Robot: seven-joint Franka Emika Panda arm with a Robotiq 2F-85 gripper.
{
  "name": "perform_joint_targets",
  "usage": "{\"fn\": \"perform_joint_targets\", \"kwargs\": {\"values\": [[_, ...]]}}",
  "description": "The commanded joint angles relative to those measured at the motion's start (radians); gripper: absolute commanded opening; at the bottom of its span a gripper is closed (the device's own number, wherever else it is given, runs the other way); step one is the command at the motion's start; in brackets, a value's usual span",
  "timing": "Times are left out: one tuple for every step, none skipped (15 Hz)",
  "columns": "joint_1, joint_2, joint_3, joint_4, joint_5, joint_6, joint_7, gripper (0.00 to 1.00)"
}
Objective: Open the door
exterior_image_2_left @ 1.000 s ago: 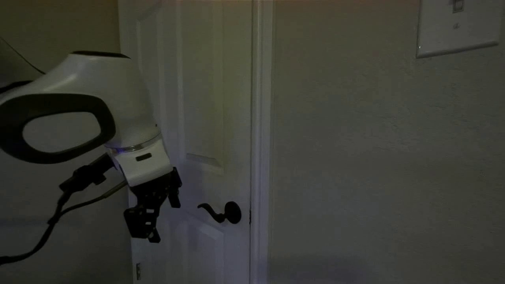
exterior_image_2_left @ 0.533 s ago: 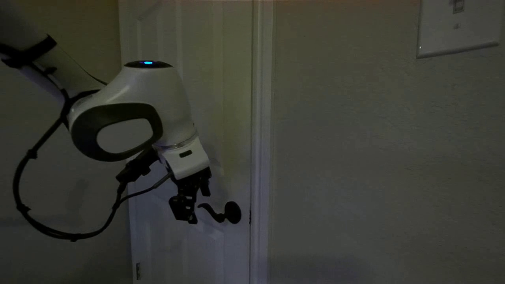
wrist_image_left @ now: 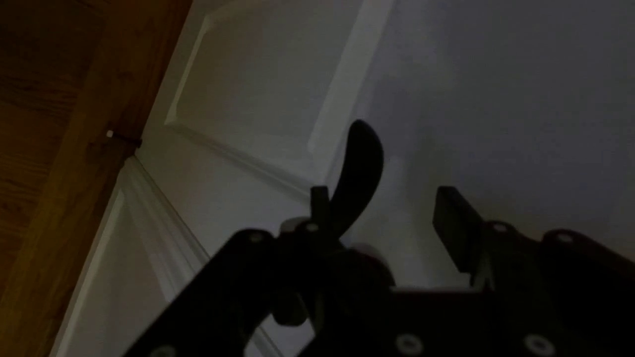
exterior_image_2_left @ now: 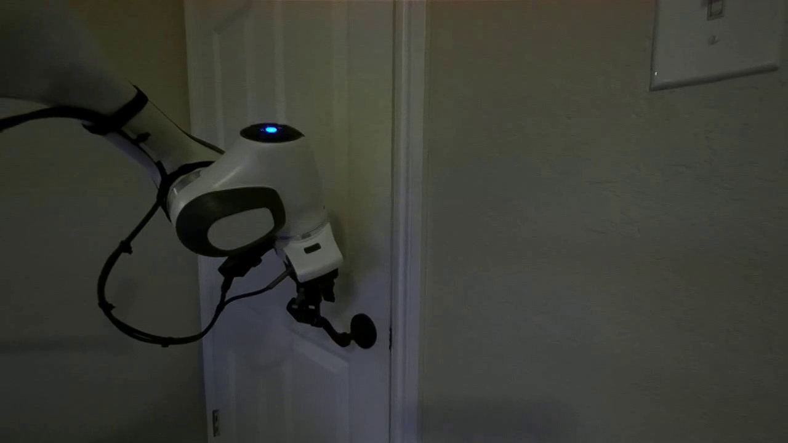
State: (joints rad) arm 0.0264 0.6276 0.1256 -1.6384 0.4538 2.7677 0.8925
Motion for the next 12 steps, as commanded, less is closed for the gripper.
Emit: {"fn": "perform_joint_targets", "kwargs": {"values": [[-0.004, 0.041, 0.015, 0.065, 0.055, -0.057, 0.001, 0.43], [-0.004, 0.037, 0.012, 0.059, 0.059, -0.063, 0.001, 0.47], [-0.005, 0.034, 0.009, 0.055, 0.064, -0.068, 0.002, 0.47], [-0.003, 0.033, 0.003, 0.051, 0.064, -0.070, 0.003, 0.44], [-0.005, 0.035, 0.003, 0.051, 0.067, -0.074, 0.001, 0.38], [-0.007, 0.037, 0.004, 0.053, 0.069, -0.081, -0.001, 0.36], [-0.008, 0.036, 0.004, 0.053, 0.071, -0.094, -0.002, 0.42], [-0.004, 0.024, 0.003, 0.045, 0.070, -0.102, -0.003, 0.51], [0.000, 0.010, 0.001, 0.036, 0.065, -0.106, -0.003, 0.55], [0.006, -0.007, 0.001, 0.026, 0.060, -0.115, -0.004, 0.62], [0.010, -0.017, 0.003, 0.021, 0.056, -0.126, -0.008, 0.67], [0.017, -0.030, 0.002, 0.014, 0.047, -0.142, -0.009, 0.80]]}}
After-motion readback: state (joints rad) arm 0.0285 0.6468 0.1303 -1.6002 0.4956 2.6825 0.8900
